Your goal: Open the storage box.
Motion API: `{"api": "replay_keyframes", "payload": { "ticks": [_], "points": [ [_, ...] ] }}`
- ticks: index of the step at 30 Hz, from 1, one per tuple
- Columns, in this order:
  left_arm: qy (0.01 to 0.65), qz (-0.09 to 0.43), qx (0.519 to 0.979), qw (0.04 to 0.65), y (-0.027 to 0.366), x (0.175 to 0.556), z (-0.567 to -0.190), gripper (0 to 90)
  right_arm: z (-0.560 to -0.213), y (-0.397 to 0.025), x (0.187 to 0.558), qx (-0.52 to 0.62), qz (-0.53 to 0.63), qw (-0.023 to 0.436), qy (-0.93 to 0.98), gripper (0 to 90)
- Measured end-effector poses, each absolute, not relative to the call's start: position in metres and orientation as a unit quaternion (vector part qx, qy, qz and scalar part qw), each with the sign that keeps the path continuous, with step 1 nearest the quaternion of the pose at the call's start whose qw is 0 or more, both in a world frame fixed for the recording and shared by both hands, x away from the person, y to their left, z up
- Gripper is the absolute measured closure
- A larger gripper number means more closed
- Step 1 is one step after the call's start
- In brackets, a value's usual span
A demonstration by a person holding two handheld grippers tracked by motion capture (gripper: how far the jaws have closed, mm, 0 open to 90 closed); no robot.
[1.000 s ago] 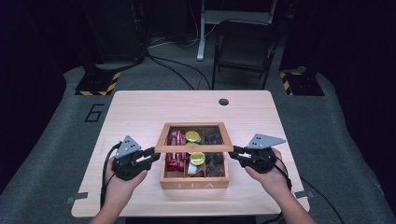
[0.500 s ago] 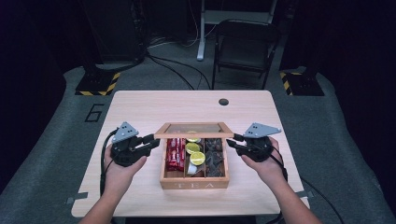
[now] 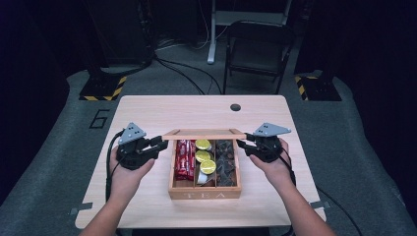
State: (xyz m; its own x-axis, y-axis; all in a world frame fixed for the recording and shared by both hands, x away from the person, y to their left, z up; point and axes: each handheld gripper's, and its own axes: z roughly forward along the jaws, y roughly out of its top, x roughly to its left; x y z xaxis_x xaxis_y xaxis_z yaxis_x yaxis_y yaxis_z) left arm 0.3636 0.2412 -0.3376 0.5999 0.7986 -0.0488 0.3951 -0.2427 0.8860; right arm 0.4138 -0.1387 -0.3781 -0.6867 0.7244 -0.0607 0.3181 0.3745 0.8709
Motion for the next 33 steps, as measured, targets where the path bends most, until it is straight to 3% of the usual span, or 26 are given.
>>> {"api": "replay_keyframes", "payload": {
  "ticks": [33],
  "points": [
    [0.4, 0.227, 0.747, 0.481, 0.239, 0.384, -0.317, 70.6, -0.375, -0.128, 0.449, 0.339, 0.472, 0.233, 0.78, 59.0]
  ]
}}
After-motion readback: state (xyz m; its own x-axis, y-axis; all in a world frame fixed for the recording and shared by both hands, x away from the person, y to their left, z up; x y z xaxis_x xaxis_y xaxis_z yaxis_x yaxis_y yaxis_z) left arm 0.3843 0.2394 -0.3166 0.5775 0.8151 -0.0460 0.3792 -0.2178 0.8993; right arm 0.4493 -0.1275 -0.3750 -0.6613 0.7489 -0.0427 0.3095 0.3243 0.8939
